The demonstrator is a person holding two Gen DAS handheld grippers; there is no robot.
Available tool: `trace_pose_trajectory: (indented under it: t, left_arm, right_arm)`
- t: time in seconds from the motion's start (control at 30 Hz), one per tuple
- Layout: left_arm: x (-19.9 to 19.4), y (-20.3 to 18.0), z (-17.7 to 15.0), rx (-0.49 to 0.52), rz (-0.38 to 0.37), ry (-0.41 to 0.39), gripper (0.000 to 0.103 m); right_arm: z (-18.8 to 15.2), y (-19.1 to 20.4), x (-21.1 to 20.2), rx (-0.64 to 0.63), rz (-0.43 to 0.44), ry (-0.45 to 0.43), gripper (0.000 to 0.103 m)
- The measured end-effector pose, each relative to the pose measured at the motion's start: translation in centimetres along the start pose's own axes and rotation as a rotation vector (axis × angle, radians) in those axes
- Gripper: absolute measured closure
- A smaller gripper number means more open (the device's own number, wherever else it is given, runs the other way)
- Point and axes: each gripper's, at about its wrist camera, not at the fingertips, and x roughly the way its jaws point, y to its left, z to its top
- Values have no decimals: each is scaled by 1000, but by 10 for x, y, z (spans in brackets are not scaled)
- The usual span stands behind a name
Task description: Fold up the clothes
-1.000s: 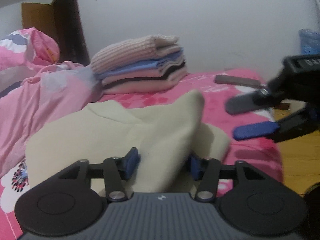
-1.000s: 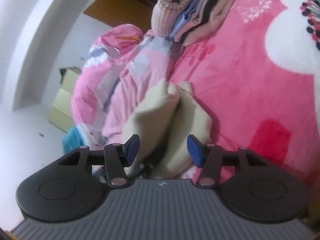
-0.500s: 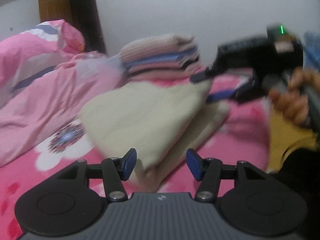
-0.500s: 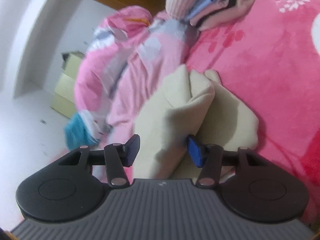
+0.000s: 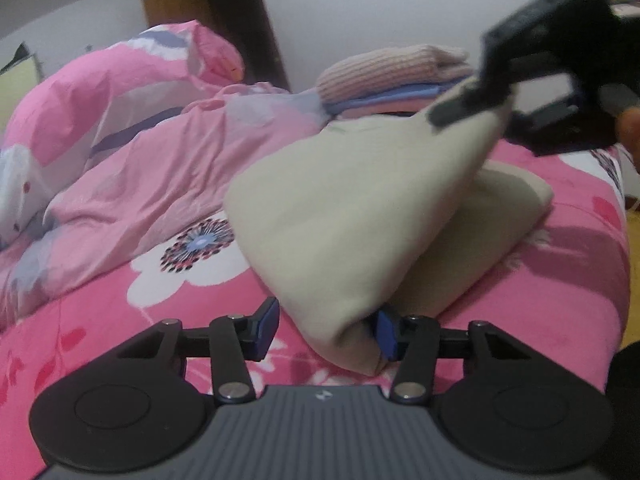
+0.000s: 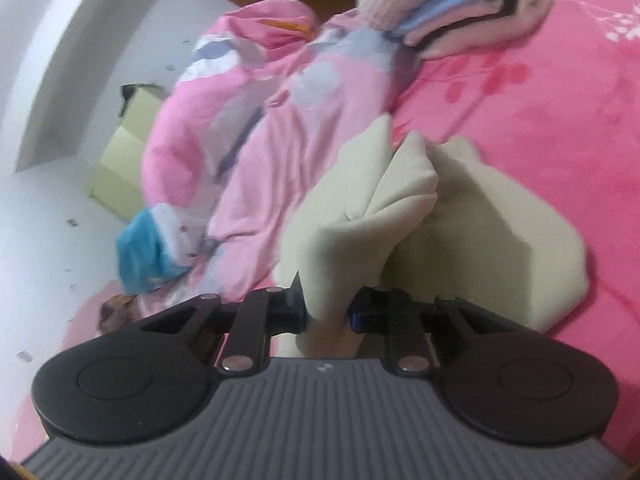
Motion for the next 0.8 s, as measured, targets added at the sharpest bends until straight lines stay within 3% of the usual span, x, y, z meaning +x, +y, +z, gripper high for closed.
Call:
trace_pose_trajectory:
  t: [0.13,0.27,0.4,0.53,0.7,0.8]
  left_arm:
    - [0,6,-5,-53,13,33,54]
    - [2,5,-7,-36,10,56,54]
    - [2,11,-4,-7,-59,95,54]
    - [-13,37,-1,-59,-162,139,51]
    - [-40,60,10,-153,-202,53,48]
    - [-33,47,24,-110,-170,-1,46]
  right_arm:
    - [-8,-25,0,45,-53,18,88]
    - [-12,-35,1,44,-52,19,88]
    - [-17,-55,2,95,-21,19,88]
    - [-19,-63,0,116,18,13,86]
    - [-19,-60,-4,76,33,-12,85]
    - [-19,-50,-7,2,23,-41,87]
